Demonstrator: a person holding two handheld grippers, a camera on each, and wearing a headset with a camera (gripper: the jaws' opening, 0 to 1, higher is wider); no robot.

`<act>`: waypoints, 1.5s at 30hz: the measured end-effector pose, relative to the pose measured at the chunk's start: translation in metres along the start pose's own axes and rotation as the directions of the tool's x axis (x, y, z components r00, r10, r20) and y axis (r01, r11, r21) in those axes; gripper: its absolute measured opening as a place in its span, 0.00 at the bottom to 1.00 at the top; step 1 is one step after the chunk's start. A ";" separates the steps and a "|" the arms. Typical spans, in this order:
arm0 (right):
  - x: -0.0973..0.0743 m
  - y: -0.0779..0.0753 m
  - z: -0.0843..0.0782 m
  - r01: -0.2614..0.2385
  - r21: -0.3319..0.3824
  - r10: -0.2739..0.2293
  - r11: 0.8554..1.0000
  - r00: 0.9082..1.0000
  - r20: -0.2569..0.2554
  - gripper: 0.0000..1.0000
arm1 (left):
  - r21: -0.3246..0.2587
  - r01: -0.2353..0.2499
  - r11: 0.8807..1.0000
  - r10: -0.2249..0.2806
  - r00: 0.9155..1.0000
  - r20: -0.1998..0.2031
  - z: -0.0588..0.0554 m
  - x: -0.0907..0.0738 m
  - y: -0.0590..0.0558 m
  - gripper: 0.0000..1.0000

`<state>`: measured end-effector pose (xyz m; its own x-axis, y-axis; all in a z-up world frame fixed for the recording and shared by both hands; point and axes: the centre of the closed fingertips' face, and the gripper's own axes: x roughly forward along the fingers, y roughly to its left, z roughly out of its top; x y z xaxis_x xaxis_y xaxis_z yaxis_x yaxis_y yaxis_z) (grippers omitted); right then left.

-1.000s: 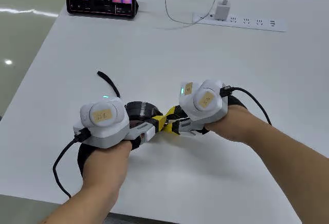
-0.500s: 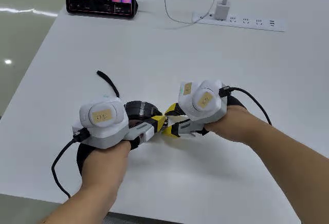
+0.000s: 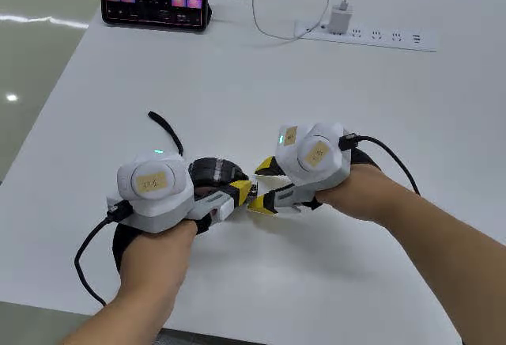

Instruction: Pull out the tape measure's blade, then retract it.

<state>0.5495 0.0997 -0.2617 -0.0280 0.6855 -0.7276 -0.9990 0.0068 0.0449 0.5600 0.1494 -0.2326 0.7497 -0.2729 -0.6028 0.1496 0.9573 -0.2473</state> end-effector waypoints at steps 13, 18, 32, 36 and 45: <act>-0.001 0.000 0.003 0.016 -0.002 -0.016 1.000 1.000 0.008 0.38 | 0.007 0.003 1.000 -0.003 1.000 -0.001 0.001 -0.001 -0.001 0.60; -0.002 0.000 0.002 0.019 0.000 -0.019 1.000 1.000 0.006 0.39 | 0.016 0.003 1.000 -0.003 1.000 -0.002 0.000 -0.001 -0.002 0.60; -0.022 -0.003 0.008 0.081 0.063 -0.085 0.995 0.994 0.072 0.40 | 0.073 0.050 0.996 -0.052 0.999 0.016 0.010 -0.009 -0.007 0.63; -0.030 -0.003 0.010 0.101 0.111 -0.113 0.989 0.988 0.103 0.43 | 0.100 0.078 0.992 -0.081 0.996 0.028 0.013 -0.013 -0.011 0.66; -0.045 -0.001 0.009 0.143 0.132 -0.159 0.981 0.979 0.126 0.49 | 0.153 0.108 0.982 -0.115 0.993 0.033 0.017 -0.021 -0.014 0.73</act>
<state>0.5516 0.0757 -0.2229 0.1361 0.7616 -0.6336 -0.9792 0.2007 0.0309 0.5529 0.1440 -0.2033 0.7488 -0.3776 -0.5448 0.3269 0.9254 -0.1920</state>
